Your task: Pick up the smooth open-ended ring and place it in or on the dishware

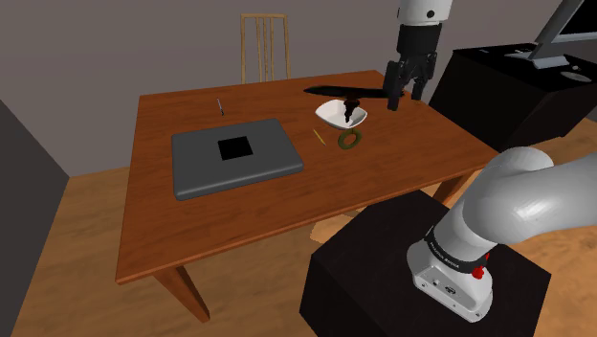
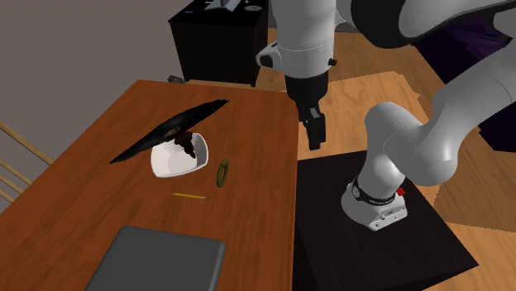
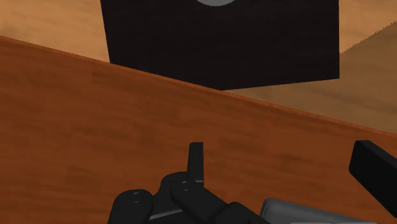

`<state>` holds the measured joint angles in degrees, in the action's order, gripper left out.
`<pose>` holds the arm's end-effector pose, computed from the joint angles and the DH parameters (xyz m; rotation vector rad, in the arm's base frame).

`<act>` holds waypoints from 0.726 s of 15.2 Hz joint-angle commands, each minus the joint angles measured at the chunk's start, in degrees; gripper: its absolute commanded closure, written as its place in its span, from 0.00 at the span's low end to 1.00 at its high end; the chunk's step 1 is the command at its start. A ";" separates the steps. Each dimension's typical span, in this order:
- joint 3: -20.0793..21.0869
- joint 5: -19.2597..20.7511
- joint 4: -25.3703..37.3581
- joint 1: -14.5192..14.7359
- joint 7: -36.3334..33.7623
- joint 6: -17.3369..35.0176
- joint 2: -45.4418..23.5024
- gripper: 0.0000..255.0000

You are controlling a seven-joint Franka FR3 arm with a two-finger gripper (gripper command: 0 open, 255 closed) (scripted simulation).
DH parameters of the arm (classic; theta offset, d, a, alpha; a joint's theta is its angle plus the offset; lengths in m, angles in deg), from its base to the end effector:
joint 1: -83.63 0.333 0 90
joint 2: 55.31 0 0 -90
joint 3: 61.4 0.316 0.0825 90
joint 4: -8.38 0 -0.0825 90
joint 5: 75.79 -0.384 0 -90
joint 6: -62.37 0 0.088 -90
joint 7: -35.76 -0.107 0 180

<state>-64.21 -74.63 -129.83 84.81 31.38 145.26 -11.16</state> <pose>0.2935 -0.0141 0.5499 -3.1158 0.1376 0.3064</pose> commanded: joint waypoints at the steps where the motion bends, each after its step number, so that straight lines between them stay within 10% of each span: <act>1: 0.00 0.00 0.00 0.00 0.00 0.00 0.00 0.00; 11: -14.88 11.61 -10.60 2.37 28.75 19.98 -2.56 0.00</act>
<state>-77.70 -63.95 -139.56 86.78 57.18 162.91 -13.15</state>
